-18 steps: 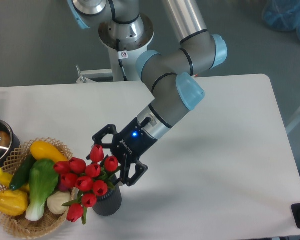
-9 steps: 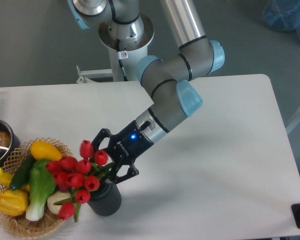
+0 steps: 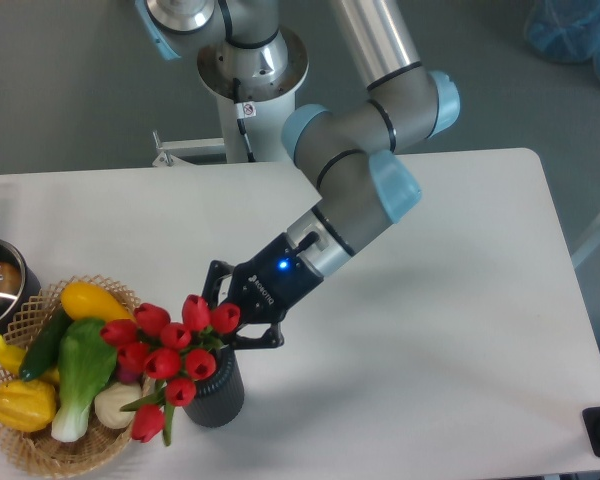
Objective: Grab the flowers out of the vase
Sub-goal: 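Close the gripper on the tulip stems, then lift the tulip bunch up out of the black vase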
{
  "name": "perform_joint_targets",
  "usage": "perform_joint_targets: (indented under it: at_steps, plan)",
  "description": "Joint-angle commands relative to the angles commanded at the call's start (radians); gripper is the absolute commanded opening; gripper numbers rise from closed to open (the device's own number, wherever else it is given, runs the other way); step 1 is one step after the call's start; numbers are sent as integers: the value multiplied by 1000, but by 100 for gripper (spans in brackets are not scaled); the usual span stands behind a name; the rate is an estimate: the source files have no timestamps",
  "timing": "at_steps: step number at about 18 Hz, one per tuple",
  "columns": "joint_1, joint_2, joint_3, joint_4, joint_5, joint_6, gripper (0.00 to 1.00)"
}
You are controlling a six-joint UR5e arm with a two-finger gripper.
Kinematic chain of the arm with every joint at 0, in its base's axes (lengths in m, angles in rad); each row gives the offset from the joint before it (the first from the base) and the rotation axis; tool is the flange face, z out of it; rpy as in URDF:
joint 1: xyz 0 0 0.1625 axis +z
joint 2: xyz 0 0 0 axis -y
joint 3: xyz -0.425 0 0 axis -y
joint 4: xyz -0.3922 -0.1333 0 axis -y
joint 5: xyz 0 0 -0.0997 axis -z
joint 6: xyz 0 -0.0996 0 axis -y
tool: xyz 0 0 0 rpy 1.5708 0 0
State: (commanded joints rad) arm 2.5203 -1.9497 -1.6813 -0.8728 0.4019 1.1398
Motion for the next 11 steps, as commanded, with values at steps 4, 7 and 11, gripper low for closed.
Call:
perform_joint_targets:
  at_steps: [4,7,11]
  plan:
    - [12,15,6,0,-18,-28,1]
    - [32,44,15,0,-55,-72,0]
    - [52,66,20,0,-84,-109,1]
